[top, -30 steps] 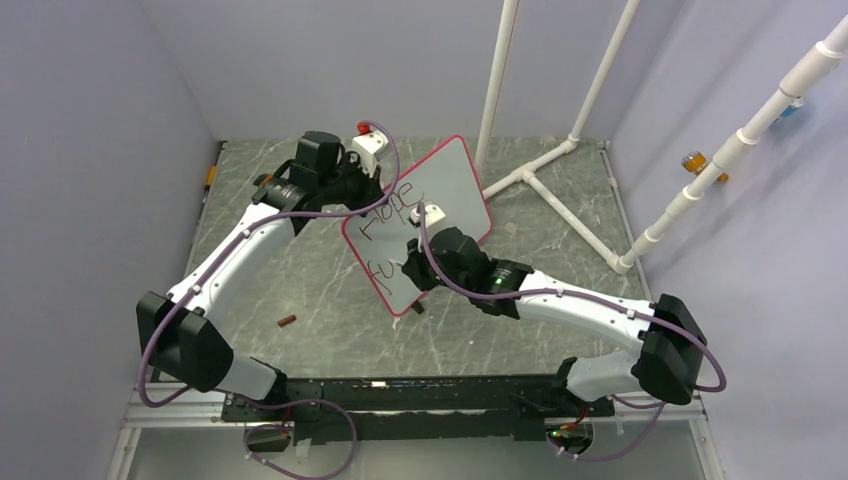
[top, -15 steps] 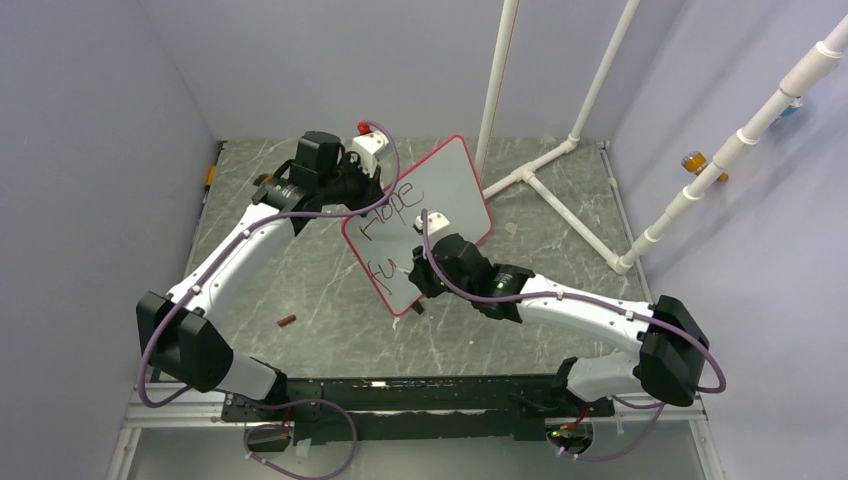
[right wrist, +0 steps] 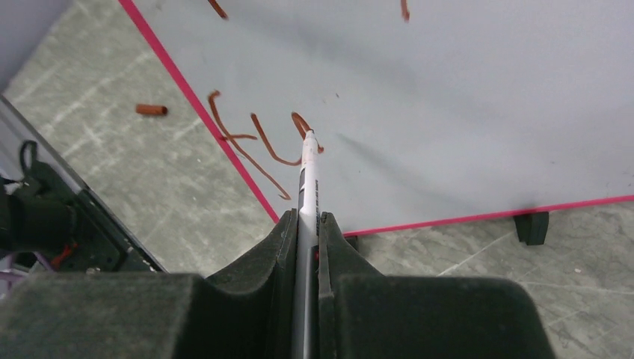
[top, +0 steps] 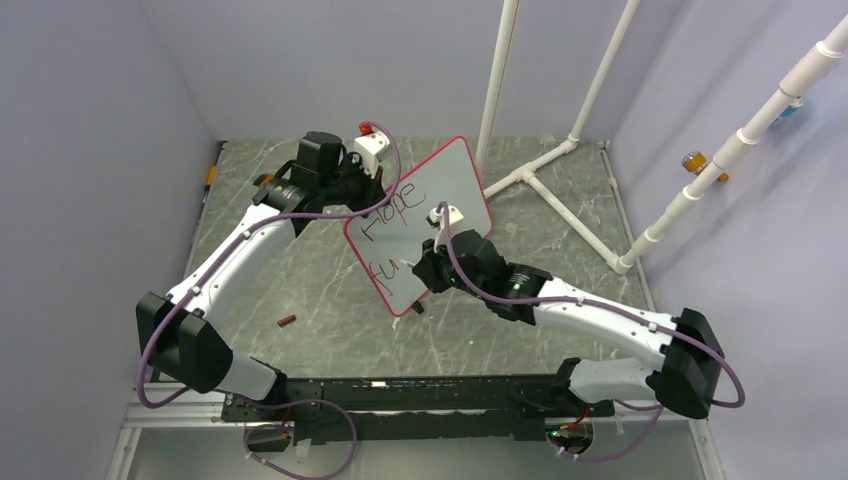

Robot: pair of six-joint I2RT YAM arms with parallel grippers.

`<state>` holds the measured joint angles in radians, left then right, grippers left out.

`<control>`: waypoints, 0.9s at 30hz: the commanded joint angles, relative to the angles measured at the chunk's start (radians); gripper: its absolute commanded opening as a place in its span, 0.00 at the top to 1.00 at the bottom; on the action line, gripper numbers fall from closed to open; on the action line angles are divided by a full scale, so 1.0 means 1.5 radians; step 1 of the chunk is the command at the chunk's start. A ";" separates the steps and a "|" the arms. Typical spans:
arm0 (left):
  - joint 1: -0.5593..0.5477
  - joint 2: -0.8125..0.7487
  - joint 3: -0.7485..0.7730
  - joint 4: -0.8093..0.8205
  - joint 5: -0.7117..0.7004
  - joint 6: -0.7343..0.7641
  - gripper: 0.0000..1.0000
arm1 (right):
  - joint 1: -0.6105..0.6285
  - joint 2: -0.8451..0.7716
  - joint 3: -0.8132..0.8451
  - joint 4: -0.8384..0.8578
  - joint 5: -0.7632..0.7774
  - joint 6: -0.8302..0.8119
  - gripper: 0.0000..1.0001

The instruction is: Write a sentence on the whiteboard

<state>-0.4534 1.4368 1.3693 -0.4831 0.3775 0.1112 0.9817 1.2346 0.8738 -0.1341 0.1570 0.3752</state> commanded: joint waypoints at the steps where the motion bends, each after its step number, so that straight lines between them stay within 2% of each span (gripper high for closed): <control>1: -0.003 -0.004 -0.007 -0.042 -0.045 0.077 1.00 | -0.012 -0.044 0.026 0.029 -0.007 0.013 1.00; 15: -0.003 -0.004 -0.005 -0.042 -0.046 0.077 1.00 | -0.040 0.010 0.026 0.067 -0.072 0.028 1.00; 27: -0.003 -0.005 -0.005 -0.043 -0.043 0.077 1.00 | -0.045 0.036 0.009 0.079 -0.071 0.032 1.00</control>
<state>-0.4534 1.4349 1.3693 -0.4839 0.3786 0.1112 0.9234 1.2774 0.8898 -0.0677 0.0486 0.4129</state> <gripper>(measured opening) 0.047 0.123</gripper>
